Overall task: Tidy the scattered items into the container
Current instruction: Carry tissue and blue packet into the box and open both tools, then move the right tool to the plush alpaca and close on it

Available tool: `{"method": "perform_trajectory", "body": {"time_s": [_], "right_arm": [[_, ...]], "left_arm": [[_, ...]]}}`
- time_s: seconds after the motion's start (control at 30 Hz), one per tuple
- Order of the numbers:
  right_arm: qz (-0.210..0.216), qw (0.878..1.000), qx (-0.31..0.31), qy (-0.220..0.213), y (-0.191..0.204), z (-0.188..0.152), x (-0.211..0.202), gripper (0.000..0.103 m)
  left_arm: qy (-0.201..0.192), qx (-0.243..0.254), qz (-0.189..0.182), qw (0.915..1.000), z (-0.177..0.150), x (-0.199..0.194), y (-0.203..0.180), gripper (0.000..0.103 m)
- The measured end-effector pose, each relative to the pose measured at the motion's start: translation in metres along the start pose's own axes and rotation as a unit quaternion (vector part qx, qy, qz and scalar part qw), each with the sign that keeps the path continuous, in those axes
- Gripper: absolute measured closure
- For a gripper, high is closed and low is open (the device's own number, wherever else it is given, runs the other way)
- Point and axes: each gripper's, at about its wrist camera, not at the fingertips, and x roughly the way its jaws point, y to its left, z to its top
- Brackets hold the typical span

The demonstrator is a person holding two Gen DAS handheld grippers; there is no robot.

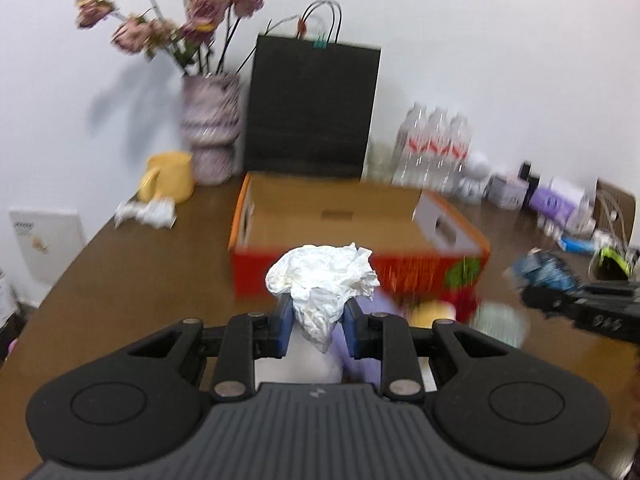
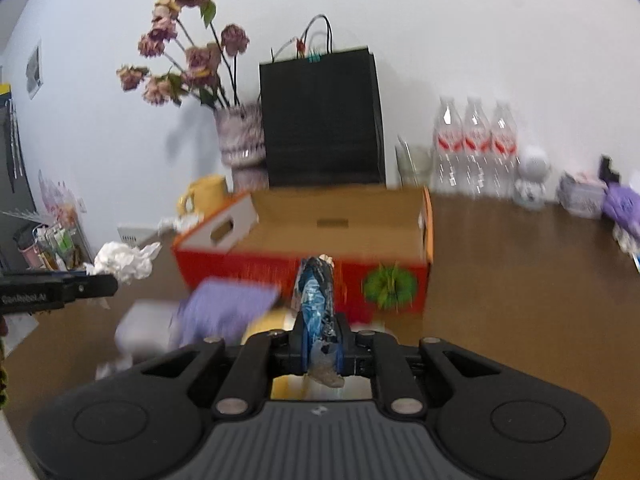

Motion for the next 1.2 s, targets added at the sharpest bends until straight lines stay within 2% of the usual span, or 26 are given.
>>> {"method": "perform_trajectory", "body": {"time_s": [0.13,0.3,0.4,0.5,0.6,0.67,0.7,0.73,0.77,0.8,0.83,0.9,0.97,1.03,1.1,1.2], "right_arm": [[-0.007,1.000,-0.012,0.007,-0.011,0.048,0.054,0.092],[-0.030,0.997,-0.007,0.065,-0.033,0.089,0.148,0.092],[-0.046,0.994,0.001,0.103,-0.044,0.098,0.195,0.092],[-0.049,0.988,0.013,0.145,-0.051,0.093,0.227,0.091],[-0.053,0.985,0.017,0.166,-0.055,0.088,0.243,0.088],[-0.056,0.983,0.016,0.171,-0.055,0.085,0.245,0.085],[-0.056,0.983,0.016,0.173,-0.056,0.084,0.245,0.074],[-0.051,0.983,0.018,0.174,-0.056,0.084,0.245,0.067],[-0.045,0.984,0.021,0.171,-0.056,0.084,0.243,0.055],[-0.045,0.985,0.021,0.167,-0.055,0.085,0.240,0.046],[-0.045,0.986,0.017,0.161,-0.052,0.087,0.235,0.042],[-0.047,0.988,0.005,0.148,-0.044,0.091,0.222,0.026],[-0.045,0.991,-0.009,0.129,-0.037,0.097,0.204,0.017],[-0.038,0.993,-0.020,0.108,-0.031,0.100,0.181,0.011],[-0.029,0.996,-0.031,0.081,-0.023,0.098,0.150,0.000],[-0.018,0.997,-0.060,0.044,-0.011,0.084,0.101,0.000]], "left_arm": [[0.006,0.008,0.002,0.9999,0.046,0.054,-0.004,0.076],[0.073,-0.013,0.019,0.9971,0.079,0.148,-0.003,0.076],[0.112,-0.022,0.030,0.9930,0.085,0.198,-0.002,0.076],[0.147,-0.027,0.042,0.9879,0.082,0.234,0.002,0.075],[0.162,-0.024,0.048,0.9853,0.077,0.249,0.004,0.072],[0.168,-0.019,0.049,0.9845,0.076,0.254,0.003,0.066],[0.169,-0.016,0.051,0.9842,0.075,0.255,0.002,0.063],[0.169,-0.014,0.050,0.9842,0.075,0.256,0.002,0.051],[0.169,-0.015,0.048,0.9843,0.075,0.255,0.001,0.038],[0.168,-0.017,0.043,0.9847,0.075,0.253,0.002,0.032],[0.164,-0.017,0.041,0.9854,0.076,0.250,0.002,0.025],[0.151,-0.013,0.038,0.9878,0.079,0.238,0.001,0.021],[0.130,-0.010,0.037,0.9907,0.084,0.220,0.001,0.011],[0.102,-0.006,0.032,0.9942,0.087,0.198,0.002,0.005],[0.067,-0.003,0.026,0.9974,0.085,0.167,0.005,0.001],[0.019,0.002,0.016,0.9997,0.073,0.120,0.011,0.000]]}}
